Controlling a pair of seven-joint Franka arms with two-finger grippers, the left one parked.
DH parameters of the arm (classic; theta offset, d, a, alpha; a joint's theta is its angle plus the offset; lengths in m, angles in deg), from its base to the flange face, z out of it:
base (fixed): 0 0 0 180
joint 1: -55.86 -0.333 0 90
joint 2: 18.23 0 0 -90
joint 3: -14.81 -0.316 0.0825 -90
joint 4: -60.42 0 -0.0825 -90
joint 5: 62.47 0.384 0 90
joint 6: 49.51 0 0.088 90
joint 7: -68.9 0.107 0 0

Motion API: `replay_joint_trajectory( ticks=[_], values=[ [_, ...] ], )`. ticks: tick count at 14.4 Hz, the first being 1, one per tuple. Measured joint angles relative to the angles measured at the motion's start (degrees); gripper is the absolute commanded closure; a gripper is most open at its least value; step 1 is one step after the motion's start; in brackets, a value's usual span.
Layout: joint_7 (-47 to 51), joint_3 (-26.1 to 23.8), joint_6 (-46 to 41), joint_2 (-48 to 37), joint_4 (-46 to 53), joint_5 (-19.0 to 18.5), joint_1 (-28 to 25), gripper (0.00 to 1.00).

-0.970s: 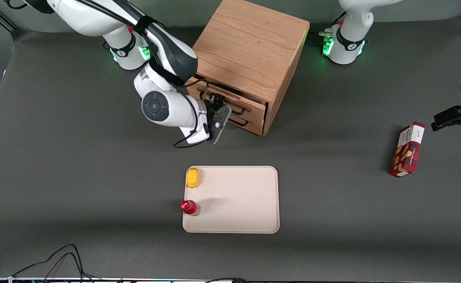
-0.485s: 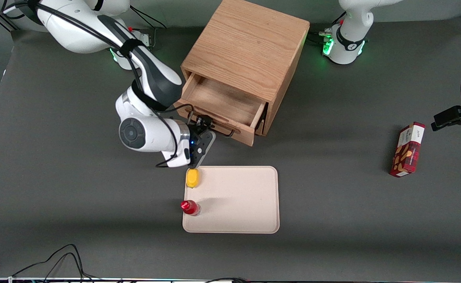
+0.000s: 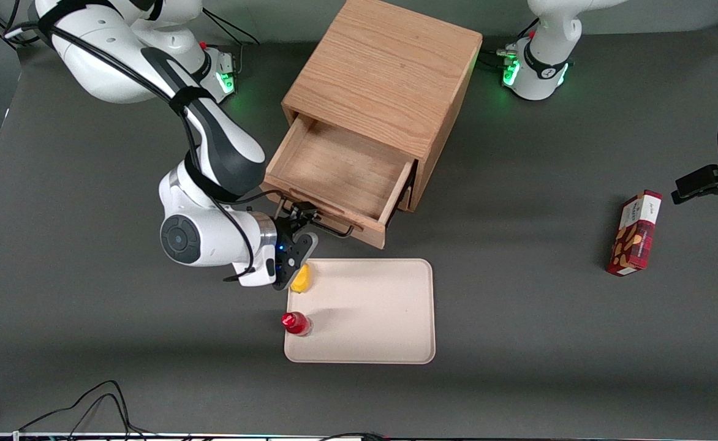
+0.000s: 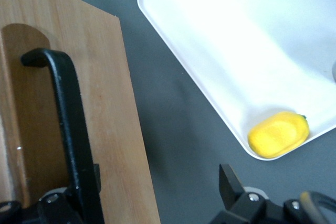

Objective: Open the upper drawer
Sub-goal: 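Pull the upper drawer outward by its handle with the right gripper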

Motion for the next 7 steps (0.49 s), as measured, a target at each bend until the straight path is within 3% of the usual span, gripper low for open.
replay_joint_trajectory(
  ticks=[7],
  values=[
    [-1.1,1.99,-4.14,3.51,7.11,-0.13,0.03,0.0]
  ],
)
